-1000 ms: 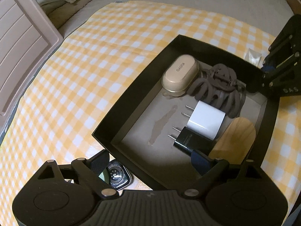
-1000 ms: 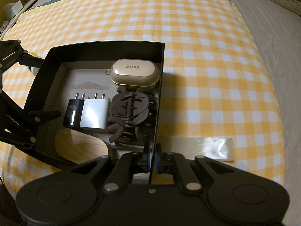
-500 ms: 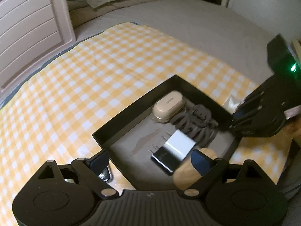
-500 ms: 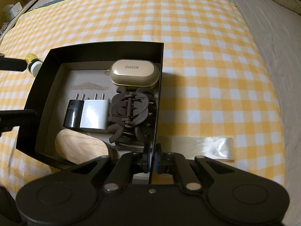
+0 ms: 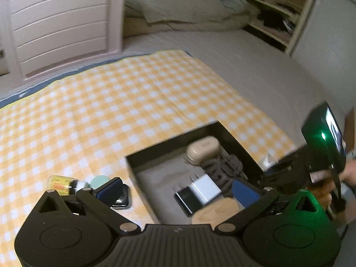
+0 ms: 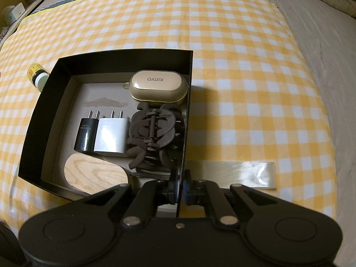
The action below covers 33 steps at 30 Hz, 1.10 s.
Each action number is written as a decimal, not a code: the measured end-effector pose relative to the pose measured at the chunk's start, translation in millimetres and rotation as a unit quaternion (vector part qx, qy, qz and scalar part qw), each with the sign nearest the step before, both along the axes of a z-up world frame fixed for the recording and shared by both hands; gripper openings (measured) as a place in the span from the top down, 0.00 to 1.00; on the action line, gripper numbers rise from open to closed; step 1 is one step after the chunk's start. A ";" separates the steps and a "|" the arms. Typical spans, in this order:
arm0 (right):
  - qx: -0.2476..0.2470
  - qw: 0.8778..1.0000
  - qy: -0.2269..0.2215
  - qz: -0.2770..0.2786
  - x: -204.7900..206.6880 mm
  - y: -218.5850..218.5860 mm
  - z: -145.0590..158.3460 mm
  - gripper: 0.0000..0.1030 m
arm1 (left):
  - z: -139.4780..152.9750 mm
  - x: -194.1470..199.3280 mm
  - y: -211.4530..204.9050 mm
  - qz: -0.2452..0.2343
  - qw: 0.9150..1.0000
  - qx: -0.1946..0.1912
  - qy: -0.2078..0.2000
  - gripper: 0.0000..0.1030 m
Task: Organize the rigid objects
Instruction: 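Release the black charger and move the left tool back, then grasp the green round case with the left tool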
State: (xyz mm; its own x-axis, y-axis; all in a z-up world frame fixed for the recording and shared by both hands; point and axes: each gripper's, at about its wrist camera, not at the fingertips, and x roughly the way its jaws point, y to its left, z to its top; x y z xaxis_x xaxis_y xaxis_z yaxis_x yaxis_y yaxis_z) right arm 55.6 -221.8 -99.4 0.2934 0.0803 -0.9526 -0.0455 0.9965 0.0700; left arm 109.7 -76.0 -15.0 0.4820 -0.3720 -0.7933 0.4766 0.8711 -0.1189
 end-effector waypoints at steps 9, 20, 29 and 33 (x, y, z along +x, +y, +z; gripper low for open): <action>-0.001 1.000 0.000 0.000 -0.3 -1.1 0.3 0.95 | -2.2 28.0 59.5 0.163 0.985 -0.048 0.003 0.00; 0.000 1.000 0.000 -0.001 0.5 -0.8 0.1 0.95 | -56.3 67.8 117.6 0.297 0.944 -0.090 0.111 0.15; 0.000 1.000 0.000 0.000 0.0 0.8 0.3 0.95 | -98.0 87.4 104.8 0.344 0.917 -0.122 0.161 0.21; 0.004 1.000 -0.001 0.001 0.1 -3.0 -0.2 0.95 | -115.1 96.0 97.3 0.364 0.906 -0.129 0.174 0.21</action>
